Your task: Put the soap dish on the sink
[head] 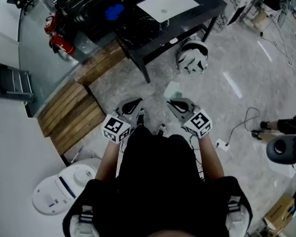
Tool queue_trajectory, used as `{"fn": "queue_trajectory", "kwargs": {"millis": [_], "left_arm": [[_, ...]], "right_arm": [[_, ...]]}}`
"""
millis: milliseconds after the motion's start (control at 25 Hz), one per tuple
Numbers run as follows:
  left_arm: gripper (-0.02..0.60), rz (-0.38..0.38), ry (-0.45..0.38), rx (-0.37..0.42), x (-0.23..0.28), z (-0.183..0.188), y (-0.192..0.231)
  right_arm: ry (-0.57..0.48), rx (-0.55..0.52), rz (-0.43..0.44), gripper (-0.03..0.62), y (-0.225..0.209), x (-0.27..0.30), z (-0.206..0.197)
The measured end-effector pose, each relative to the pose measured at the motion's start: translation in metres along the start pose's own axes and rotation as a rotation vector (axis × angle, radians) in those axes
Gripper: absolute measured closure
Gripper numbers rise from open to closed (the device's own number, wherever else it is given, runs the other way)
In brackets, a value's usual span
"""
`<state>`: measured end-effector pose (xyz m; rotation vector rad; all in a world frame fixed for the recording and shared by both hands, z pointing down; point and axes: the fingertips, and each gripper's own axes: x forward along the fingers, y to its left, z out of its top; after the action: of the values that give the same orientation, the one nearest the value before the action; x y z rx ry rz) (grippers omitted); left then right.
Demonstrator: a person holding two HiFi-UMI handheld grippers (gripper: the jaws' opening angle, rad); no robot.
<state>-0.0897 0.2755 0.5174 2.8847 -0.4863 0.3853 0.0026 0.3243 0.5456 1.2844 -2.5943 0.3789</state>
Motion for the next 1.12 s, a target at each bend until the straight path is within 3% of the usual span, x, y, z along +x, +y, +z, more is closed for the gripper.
{"fn": "queue_trajectory", "kwargs": {"millis": [1120], "left_arm": [[0.581,0.026,0.013,-0.004,0.004,-0.002,0.011]], "right_arm": [[0.004,-0.013,0.023,0.597,-0.009,0.007,0.001]]}}
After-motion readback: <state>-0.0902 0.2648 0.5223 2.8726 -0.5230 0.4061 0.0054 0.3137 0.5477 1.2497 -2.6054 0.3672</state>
